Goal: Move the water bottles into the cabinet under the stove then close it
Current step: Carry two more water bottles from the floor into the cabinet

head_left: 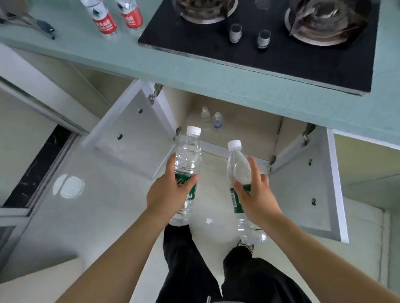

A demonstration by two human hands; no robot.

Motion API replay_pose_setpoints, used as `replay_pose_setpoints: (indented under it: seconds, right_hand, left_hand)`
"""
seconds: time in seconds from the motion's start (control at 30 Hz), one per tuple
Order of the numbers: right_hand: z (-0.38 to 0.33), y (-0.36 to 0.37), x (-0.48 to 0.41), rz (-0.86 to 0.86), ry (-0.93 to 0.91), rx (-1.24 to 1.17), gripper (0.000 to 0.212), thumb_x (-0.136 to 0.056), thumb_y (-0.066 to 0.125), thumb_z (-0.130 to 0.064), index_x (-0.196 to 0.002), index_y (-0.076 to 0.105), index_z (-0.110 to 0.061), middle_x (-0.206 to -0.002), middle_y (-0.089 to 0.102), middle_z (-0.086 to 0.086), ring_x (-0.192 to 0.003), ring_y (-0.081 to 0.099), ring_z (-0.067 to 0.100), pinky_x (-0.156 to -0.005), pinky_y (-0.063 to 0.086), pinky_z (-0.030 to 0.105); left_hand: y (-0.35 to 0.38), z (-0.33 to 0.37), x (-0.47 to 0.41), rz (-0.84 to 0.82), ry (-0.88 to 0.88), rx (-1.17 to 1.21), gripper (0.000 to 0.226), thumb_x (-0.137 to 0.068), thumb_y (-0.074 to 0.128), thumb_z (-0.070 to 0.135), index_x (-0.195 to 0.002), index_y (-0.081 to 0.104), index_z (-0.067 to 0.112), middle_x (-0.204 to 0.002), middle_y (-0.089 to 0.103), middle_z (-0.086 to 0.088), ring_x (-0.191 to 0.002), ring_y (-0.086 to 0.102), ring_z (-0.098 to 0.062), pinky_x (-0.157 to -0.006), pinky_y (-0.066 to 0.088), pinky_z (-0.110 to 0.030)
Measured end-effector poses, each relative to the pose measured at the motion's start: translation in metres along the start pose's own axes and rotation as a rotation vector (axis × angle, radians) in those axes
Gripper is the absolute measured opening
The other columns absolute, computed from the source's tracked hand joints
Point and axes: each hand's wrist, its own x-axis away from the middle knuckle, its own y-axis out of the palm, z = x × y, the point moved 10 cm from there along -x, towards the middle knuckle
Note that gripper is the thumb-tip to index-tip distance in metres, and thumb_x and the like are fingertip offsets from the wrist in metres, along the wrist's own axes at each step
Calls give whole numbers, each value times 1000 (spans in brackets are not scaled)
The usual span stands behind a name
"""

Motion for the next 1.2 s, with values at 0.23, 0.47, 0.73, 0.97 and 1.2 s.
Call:
replay_pose_setpoints:
  seconds: [0.23,0.47,0.73,0.97,1.2]
  right_hand:
    - [-11,27,-87,80,68,49,66,-90,40,-53,-140,-3,-48,-114,37,5,-70,59,21,-64,57,44]
    - [31,72,-202,80,114,52,66,-90,44,-50,-141,3,-45,-108,36,1,-68,55,13,-53,48,28]
    - [178,149,-389,142,93,226,66,-90,44,-49,-142,5,-43,-106,38,10,-67,54,24,-65,52,34]
    - [294,224,-559,223,40,211,67,-90,43,-51,-143,4,-42,-113,38,14,-75,52,28,-78,52,39]
    - [336,261,-656,299,-107,248,69,-88,46,-50,-144,7,-40,-110,37,13,-77,50,28,-80,51,40]
  left_hand:
    - [20,-4,-124,-179,143,-123,76,-84,48,61,-145,11,33,-92,64,0,-76,57,-22,-62,44,-31]
    - [81,-37,-243,-179,152,-161,77,-84,51,58,-145,13,30,-114,65,-5,-98,61,-31,-73,44,-34]
    - [238,-94,-385,-124,271,-81,75,-82,55,57,-142,17,34,-109,66,-1,-89,63,-27,-75,50,-36]
    - [380,-135,-504,-37,401,-25,69,-84,55,51,-140,17,36,-118,65,-1,-100,63,-30,-78,48,-35]
    - [444,-150,-575,-6,466,330,68,-82,63,43,-136,23,39,-114,57,12,-100,58,-17,-86,46,-32]
